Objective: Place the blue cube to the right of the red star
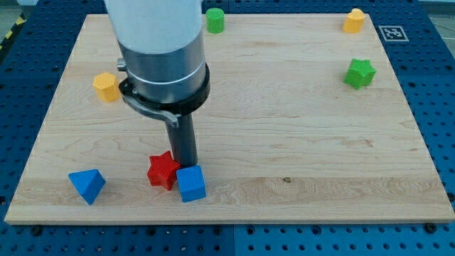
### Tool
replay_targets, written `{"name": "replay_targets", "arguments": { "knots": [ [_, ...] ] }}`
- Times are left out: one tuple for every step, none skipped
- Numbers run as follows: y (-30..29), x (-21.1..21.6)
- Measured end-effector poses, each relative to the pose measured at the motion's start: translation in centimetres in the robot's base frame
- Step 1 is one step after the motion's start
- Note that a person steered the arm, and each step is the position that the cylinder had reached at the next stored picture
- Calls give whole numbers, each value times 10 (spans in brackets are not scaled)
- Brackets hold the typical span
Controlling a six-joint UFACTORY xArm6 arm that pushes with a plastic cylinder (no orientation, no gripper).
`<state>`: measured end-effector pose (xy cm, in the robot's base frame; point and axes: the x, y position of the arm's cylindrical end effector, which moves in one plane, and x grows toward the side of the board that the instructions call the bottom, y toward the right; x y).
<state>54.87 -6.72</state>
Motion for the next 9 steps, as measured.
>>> {"name": "replay_targets", "arguments": {
  "knots": [
    [-30, 11],
    [-61, 16],
    [-73, 16],
    [-60, 0],
    [-15, -30],
    [56, -17],
    [100, 28],
    [98, 64],
    [60, 65]
  ]
}}
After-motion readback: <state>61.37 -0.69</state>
